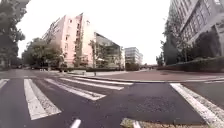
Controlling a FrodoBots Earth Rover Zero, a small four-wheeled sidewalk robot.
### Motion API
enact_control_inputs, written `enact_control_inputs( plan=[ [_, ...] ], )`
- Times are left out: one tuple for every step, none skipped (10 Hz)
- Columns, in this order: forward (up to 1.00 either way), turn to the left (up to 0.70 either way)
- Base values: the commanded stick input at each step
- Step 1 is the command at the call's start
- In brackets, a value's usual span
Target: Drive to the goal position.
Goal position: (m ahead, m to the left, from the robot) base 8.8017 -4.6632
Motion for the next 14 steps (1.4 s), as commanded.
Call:
enact_control_inputs(
  plan=[
    [0.7, -0.14],
    [0.7, -0.14],
    [0.7, -0.14],
    [0.7, -0.14],
    [0.7, -0.14],
    [0.7, -0.14],
    [0.7, -0.14],
    [0.7, -0.14],
    [0.7, -0.14],
    [0.7, -0.14],
    [0.7, -0.14],
    [0.7, -0.14],
    [0.7, -0.14],
    [0.7, -0.14]
  ],
)
